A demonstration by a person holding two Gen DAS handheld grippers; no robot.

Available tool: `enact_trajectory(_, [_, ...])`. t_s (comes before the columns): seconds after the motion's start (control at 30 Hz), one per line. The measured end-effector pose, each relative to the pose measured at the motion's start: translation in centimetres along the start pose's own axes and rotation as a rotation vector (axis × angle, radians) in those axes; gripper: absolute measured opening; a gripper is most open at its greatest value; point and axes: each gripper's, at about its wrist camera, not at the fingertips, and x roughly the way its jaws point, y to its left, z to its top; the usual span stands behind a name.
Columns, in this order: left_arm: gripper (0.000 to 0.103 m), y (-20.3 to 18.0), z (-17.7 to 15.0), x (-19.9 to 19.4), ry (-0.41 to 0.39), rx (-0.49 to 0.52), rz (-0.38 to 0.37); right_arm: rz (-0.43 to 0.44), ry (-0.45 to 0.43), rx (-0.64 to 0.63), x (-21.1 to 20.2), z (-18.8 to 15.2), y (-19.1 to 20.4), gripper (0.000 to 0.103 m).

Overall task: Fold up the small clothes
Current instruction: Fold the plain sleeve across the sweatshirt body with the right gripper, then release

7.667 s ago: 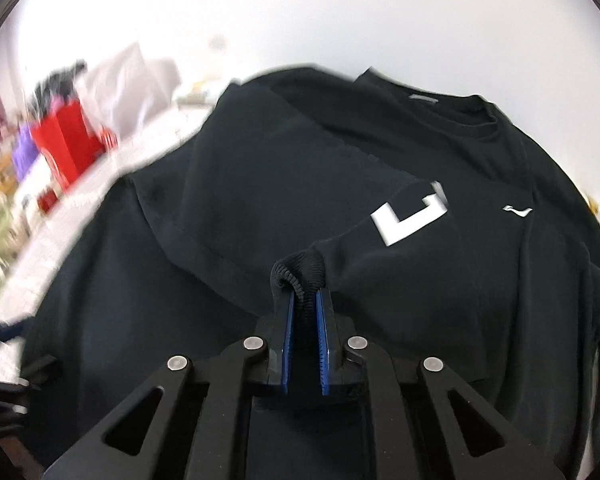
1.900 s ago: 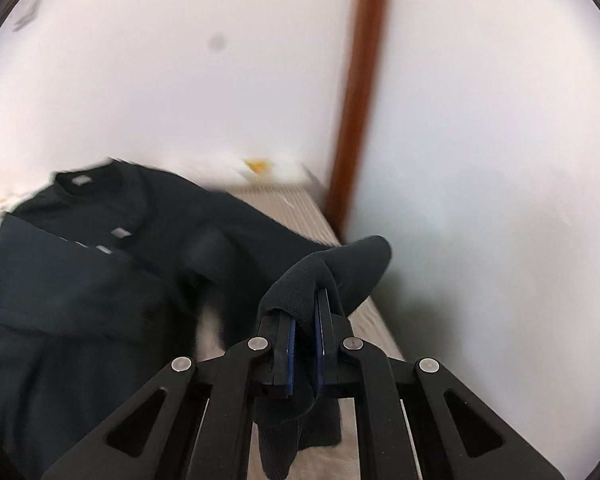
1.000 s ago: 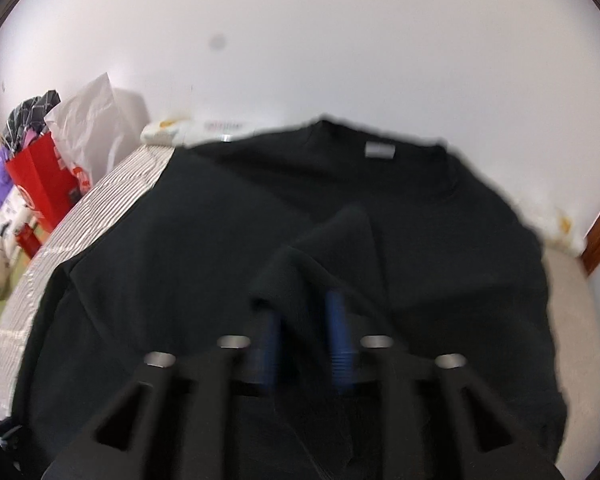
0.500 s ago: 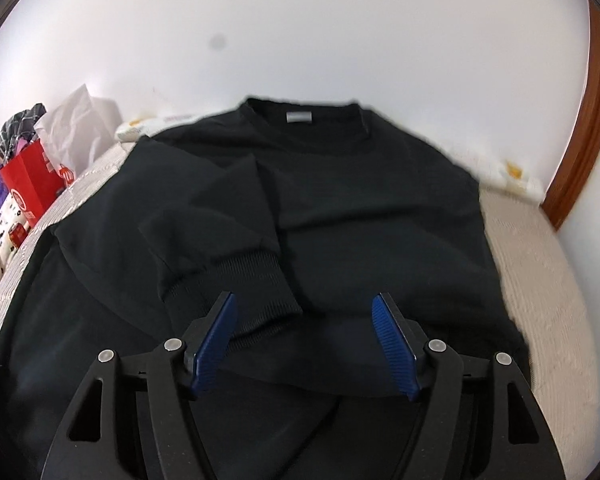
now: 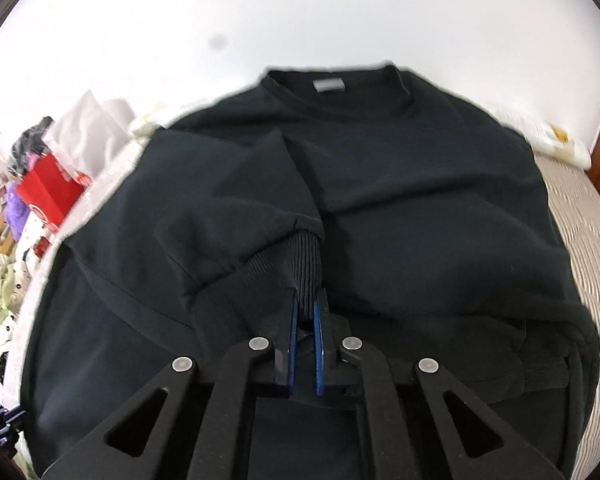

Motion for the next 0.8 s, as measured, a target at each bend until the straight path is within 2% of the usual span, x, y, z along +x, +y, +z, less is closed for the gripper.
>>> enact_trajectory(0.2, [0.012, 1.0, 0.8, 0.2, 0.000, -0.019, -0.025, 0.086, -0.020, -0.007, 0.0, 2.8, 3.7, 0.006])
enact_trajectory(0.37, [0.015, 1.4, 2.2, 0.3, -0.023, -0.018, 0.005, 0.149, -0.029, -0.051, 1.8, 5.2, 8.8, 0.006])
enact_trajectory(0.47, [0.015, 1.3, 3.4, 0.8, -0.020, -0.026, 0.027, 0.200, -0.045, -0.067, 2.5, 6.3, 11.4, 0.015])
enact_trajectory(0.5, [0.015, 1.2, 4.0, 1.1, -0.017, -0.024, 0.030, 0.224, -0.047, -0.075, 2.4, 6.5, 11.7, 0.025])
enact_trajectory(0.6, [0.016, 0.0, 5.9, 1.9, -0.016, -0.002, 0.028, 0.247, -0.088, -0.088, 0.9, 6.8, 11.5, 0.037])
enact_trajectory(0.67, [0.020, -1.3, 7.6, 2.6, -0.017, 0.026, 0.022, 0.230, -0.117, -0.099, -0.5, 6.6, 10.1, 0.043])
enact_trajectory(0.8, [0.027, -5.0, 10.8, 4.4, -0.015, 0.090, -0.031, 0.174, -0.116, -0.087, -2.3, 5.7, 5.5, 0.044])
